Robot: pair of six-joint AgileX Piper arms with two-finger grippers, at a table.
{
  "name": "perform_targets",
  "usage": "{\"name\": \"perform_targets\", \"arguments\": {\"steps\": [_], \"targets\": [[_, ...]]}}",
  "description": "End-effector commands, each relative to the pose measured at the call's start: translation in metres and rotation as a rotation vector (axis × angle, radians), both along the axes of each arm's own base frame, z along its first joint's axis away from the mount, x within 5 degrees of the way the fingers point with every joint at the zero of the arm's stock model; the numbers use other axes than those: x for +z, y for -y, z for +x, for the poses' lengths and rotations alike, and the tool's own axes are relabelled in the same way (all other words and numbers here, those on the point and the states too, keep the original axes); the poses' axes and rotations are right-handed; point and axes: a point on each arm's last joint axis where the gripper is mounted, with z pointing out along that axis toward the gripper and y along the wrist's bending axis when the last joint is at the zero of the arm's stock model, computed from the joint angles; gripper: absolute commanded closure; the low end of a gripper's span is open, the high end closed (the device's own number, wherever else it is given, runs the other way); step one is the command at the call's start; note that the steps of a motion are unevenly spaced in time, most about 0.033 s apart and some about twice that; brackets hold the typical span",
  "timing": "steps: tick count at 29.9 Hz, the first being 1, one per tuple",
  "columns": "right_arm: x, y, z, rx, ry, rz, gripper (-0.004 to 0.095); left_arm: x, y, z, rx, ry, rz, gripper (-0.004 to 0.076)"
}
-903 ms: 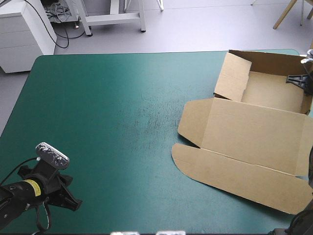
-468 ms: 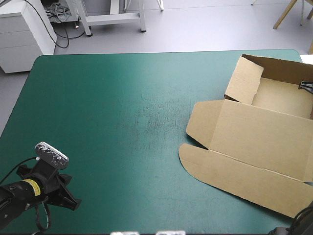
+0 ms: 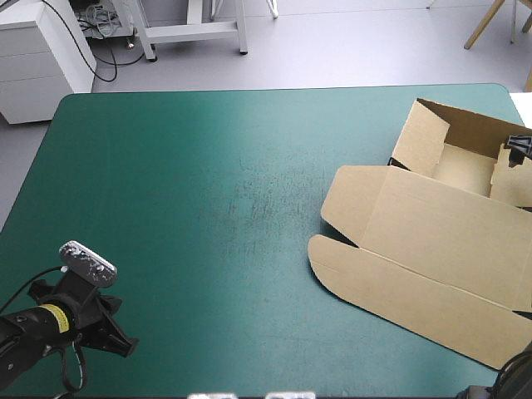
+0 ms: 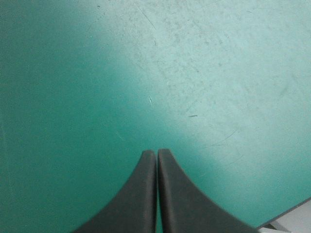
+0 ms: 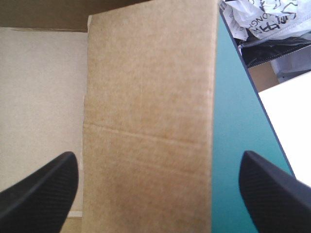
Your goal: Fold the box
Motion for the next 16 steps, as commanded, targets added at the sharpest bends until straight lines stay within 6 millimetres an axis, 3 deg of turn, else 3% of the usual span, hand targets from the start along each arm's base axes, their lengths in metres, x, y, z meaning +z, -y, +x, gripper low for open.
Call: {"name": "perform_targets", "arguments": {"steps": [1, 7, 12, 16], "targets": [[0.032, -0.001, -0.009, 0.001, 0.075, -0.046, -0.0037, 0.009, 0.002, 0.003, -0.003, 0.058, -0.032, 0.0734], [0.034, -0.006, -0.014, 0.005, 0.053, -0.010, -0.0033, 0.009, 0.002, 0.003, -0.003, 0.058, -0.032, 0.0734], [0.049, -0.011, -0.022, 0.024, 0.075, -0.028, -0.0032, 0.009, 0.002, 0.002, -0.003, 0.051, -0.029, 0.0734], [0.073, -0.018, -0.033, 0.025, 0.130, -0.037, 0.0082, 0.009, 0.002, 0.002, -0.002, 0.049, -0.028, 0.0734]]}}
